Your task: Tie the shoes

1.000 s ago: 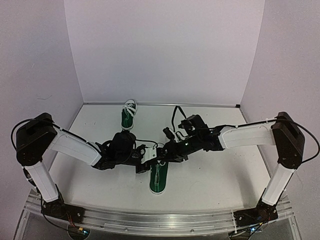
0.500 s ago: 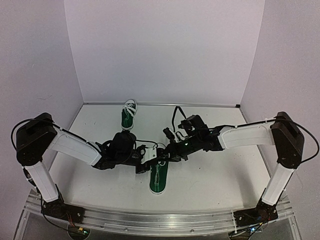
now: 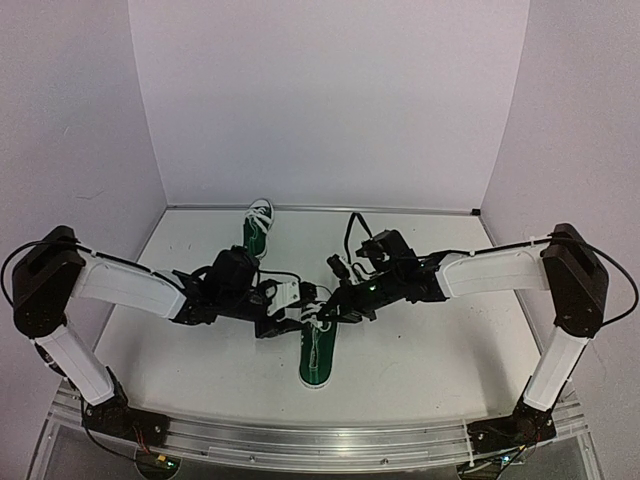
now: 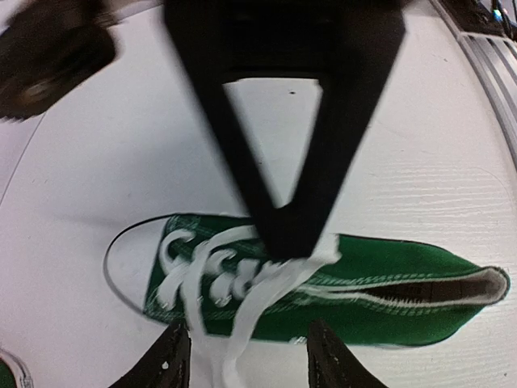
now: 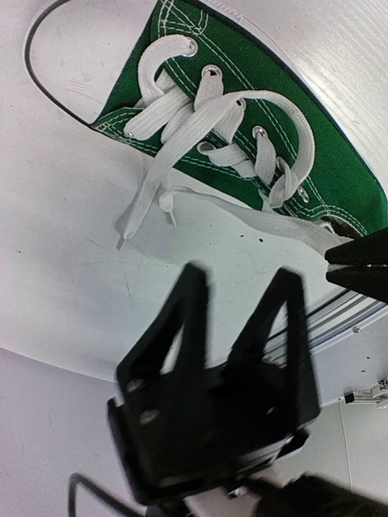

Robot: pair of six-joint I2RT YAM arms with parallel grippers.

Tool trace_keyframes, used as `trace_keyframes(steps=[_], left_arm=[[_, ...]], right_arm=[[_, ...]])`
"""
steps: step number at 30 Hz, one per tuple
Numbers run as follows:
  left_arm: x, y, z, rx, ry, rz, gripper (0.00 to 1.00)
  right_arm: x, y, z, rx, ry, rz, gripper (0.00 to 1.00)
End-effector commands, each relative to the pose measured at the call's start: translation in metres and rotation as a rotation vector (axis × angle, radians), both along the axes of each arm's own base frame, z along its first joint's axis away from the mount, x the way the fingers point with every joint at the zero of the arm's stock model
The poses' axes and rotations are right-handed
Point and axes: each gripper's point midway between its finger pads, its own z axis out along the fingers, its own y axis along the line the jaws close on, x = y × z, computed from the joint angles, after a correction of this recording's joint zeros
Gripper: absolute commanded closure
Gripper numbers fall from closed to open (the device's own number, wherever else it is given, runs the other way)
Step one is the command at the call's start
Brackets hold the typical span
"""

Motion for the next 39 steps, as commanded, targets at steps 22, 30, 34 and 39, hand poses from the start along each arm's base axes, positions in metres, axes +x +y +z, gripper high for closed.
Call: trace_keyframes(steps=[22,30,34,39], left_arm=[[0.051,0.067,-0.048,0.278,0.29,0.138,0.6],[0.052,0.073,-0.074,0.394,0.349,0.133,0.65],[0.051,0.076,-0.083,0.456,0.356,0.13,0.65],[0.048,0.078,-0.103,0.542,0.36,0.129,0.66]], right_arm=[[0.006,0.004,0.013,0.032,-0.032,-0.003,1.0],[0.007,0.002,0.01,0.026,-0.023,-0.011,1.0],[0.008,0.0,0.01,0.026,-0.022,-0.014,1.0],[0.009,-0.001,0.006,0.02,-0.014,-0.018,1.0]])
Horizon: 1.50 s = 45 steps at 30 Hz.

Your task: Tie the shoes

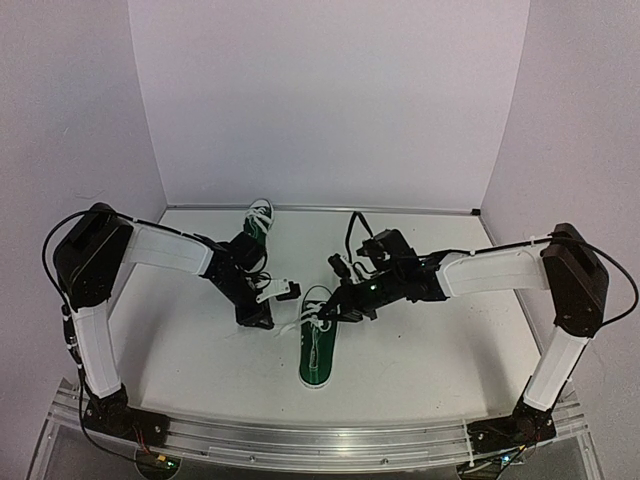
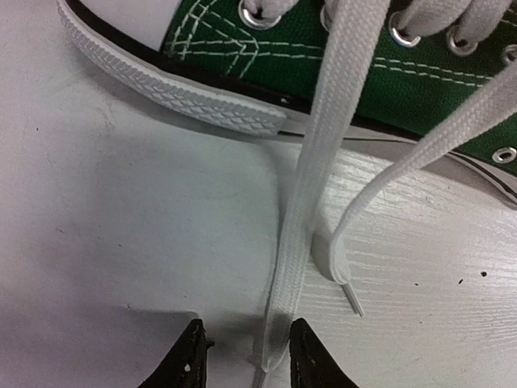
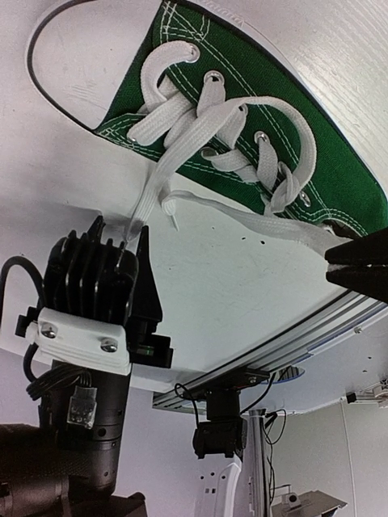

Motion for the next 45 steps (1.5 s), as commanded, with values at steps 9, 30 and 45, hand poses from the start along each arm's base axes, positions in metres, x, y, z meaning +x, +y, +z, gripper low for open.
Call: trace_keyframes(steps=[9,30,45], left_arm=[[-0.002,-0.001,-0.008,0.096,-0.038,-0.033,0.98],[-0.009,-0.002,0.16,-0.231,-0.299,0.385,1.0],[-0.106,0.05,0.172,-0.125,-0.126,0.461,1.0]], right_arm=[[0.006,0.002,0.003,0.016,-0.01,-0.007,1.0],[0.014,0.003,0.001,0.004,-0.016,-0.036,1.0],[0.027,-0.001,0.001,0.0,-0.012,-0.082,1.0]])
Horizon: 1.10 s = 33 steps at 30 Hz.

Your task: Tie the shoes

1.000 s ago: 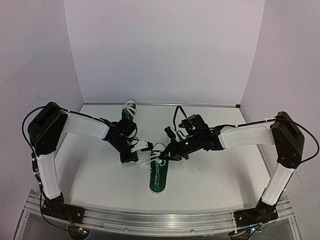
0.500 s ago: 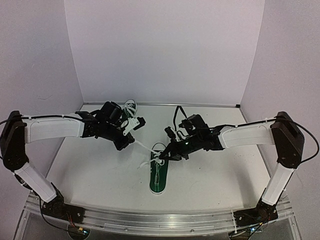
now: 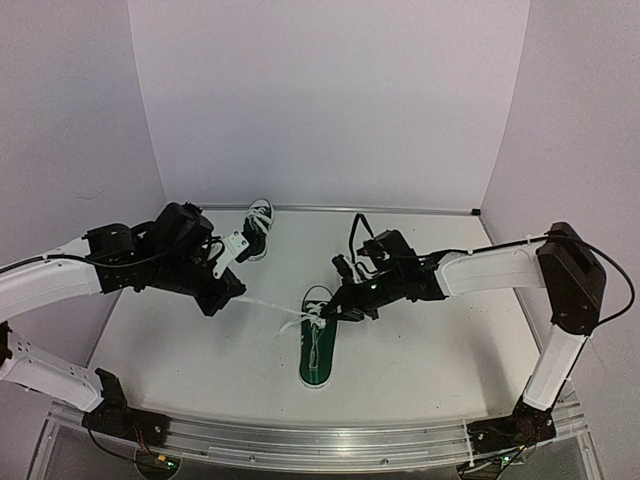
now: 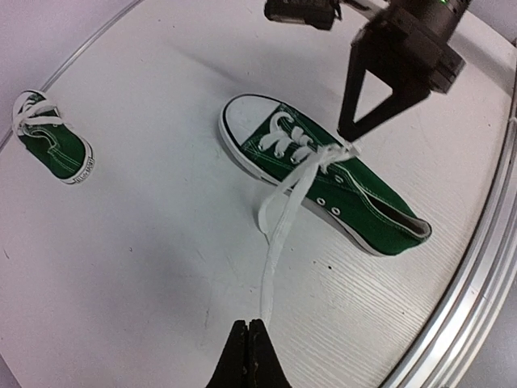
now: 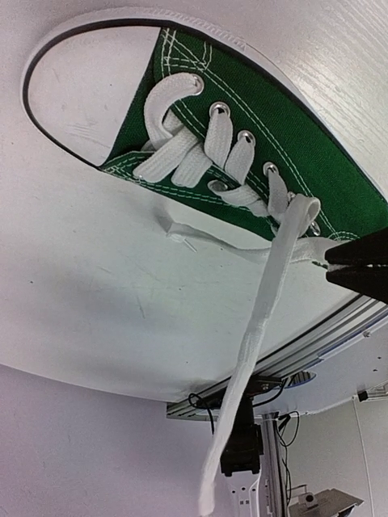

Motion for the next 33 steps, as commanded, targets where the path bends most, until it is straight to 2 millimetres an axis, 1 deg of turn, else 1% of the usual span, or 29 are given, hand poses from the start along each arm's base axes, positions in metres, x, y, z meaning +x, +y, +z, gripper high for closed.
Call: trace_keyframes(steps=[1,4,7,8,10,11,13,14,15,17,18,20,23,28,33], left_arm=[[-0.035,0.019,-0.021,0.077,0.12,0.016,1.0],[-0.058,0.009,-0.023,0.053,0.159,-0.06,1.0],[-0.072,-0.007,-0.021,0.026,0.146,-0.128,1.0],[-0.073,-0.013,-0.019,0.008,0.13,-0.143,1.0],[-0.064,-0.019,-0.018,-0.014,0.077,-0.13,0.98],[-0.057,-0.021,-0.018,-0.015,0.041,-0.116,0.94],[-0.043,-0.021,-0.024,0.004,0.009,-0.078,0.77],[-0.037,-0.024,-0.03,0.008,0.036,-0.072,0.7],[-0.028,-0.025,-0.039,0.018,0.08,-0.058,0.67],[-0.018,-0.028,-0.056,0.047,0.138,-0.042,0.66],[-0.015,-0.031,-0.07,0.08,0.165,-0.038,0.65],[-0.013,-0.036,-0.093,0.121,0.219,-0.04,0.62],[-0.007,-0.034,-0.117,0.171,0.282,-0.011,0.59],[-0.001,-0.039,-0.143,0.235,0.342,-0.01,0.6],[-0.003,-0.044,-0.166,0.286,0.386,-0.052,0.6]], right_arm=[[0.018,0.004,0.01,0.023,-0.035,-0.035,1.0],[0.021,0.002,0.011,0.024,-0.036,-0.043,1.0],[0.024,0.001,0.013,0.027,-0.04,-0.048,1.0],[0.025,0.001,0.014,0.029,-0.04,-0.047,1.0],[0.025,0.001,0.014,0.031,-0.037,-0.045,1.0],[0.024,0.001,0.013,0.031,-0.036,-0.044,1.0],[0.023,0.0,0.013,0.031,-0.034,-0.044,1.0],[0.022,0.0,0.014,0.033,-0.034,-0.043,1.0],[0.022,0.0,0.015,0.034,-0.035,-0.043,1.0],[0.022,-0.002,0.017,0.036,-0.039,-0.046,1.0],[0.022,-0.002,0.017,0.035,-0.039,-0.046,1.0],[0.021,-0.003,0.015,0.032,-0.038,-0.045,1.0],[0.02,-0.002,0.012,0.028,-0.03,-0.044,1.0],[0.02,-0.002,0.012,0.031,-0.029,-0.042,1.0],[0.021,-0.001,0.012,0.033,-0.028,-0.041,1.0]])
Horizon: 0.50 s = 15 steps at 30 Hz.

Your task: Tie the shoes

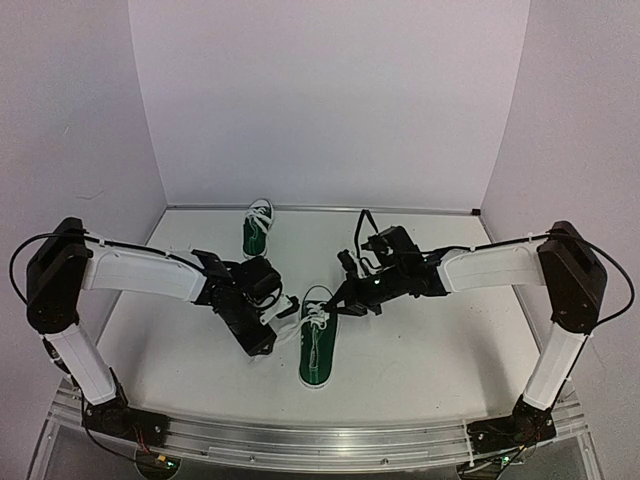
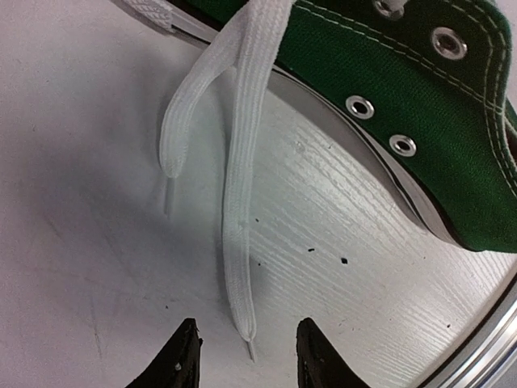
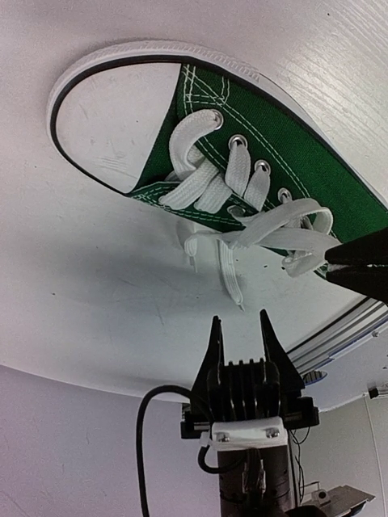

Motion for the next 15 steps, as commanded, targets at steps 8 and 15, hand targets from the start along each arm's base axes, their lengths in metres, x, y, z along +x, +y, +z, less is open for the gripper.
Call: trace_keyframes(steps=[8,15], left_arm=[[0.0,-0.005,-0.028,0.055,0.06,-0.02,0.64],[-0.013,0.003,-0.054,0.103,0.162,-0.014,0.75]], right_arm=[[0.008,0.006,0.008,0.027,-0.024,-0.007,1.0],[0.008,0.005,0.007,0.024,-0.023,-0.007,1.0]])
